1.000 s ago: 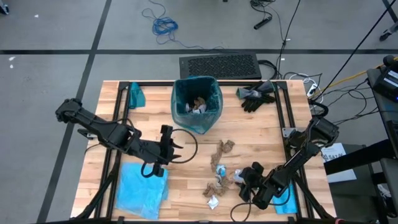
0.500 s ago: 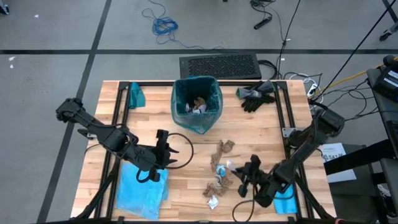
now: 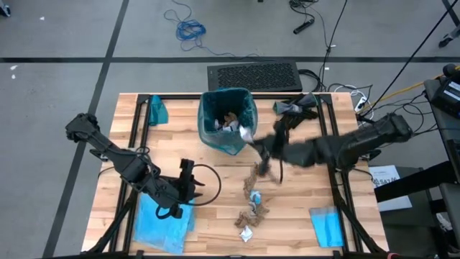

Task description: Place trash/remove bag and relplace

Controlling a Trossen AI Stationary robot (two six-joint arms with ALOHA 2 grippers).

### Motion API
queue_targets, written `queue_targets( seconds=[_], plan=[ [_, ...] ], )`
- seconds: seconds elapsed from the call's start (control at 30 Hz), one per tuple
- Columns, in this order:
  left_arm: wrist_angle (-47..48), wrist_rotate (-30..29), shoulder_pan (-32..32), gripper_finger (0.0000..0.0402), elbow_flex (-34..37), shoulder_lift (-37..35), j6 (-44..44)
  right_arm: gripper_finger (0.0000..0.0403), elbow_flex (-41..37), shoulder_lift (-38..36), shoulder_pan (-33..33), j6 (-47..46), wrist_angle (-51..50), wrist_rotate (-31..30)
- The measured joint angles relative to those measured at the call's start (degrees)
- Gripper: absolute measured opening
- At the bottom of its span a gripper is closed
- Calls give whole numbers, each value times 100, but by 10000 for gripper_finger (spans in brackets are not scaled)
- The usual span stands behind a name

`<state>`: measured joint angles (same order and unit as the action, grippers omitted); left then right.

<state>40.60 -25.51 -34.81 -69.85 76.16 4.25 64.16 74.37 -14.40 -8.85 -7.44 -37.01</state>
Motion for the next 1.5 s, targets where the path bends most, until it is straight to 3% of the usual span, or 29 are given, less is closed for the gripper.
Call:
queue_targets(
  seconds=[0.17, 0.3, 0.43, 0.6, 0.8, 0.93, 1.1, 1.33, 1.5],
  plan=[
    [-259, -3, 0, 136, 143, 20, -9, 0, 612, 189, 1331, 290, -35, 1552],
    [-325, -10, 4, 136, 205, 19, -9, 0, 730, 496, 2209, -149, -8, 2612],
    [-339, -20, 4, 136, 208, 20, -9, 13, 730, 759, 2615, -247, 41, 3109],
    [-338, -27, 8, 136, 207, 20, -14, 77, 730, 896, 2683, 13, 532, 3721],
    [-385, -30, 33, 136, 206, 20, -48, 179, 734, 879, 2689, -124, 736, 3684],
    [-428, -30, 33, 136, 206, 62, -22, 212, 734, 747, 2590, -120, 407, 3689],
    [-426, -30, 33, 136, 204, 314, -21, 208, 734, 603, 1862, -32, -480, 3576],
    [-740, -30, 66, 136, 204, 824, -166, 180, 734, 622, 245, -470, -1703, 1953],
    [-948, -25, 72, 136, 204, 1067, -199, 164, 674, 643, -958, -1139, -1888, 846]
  ],
)
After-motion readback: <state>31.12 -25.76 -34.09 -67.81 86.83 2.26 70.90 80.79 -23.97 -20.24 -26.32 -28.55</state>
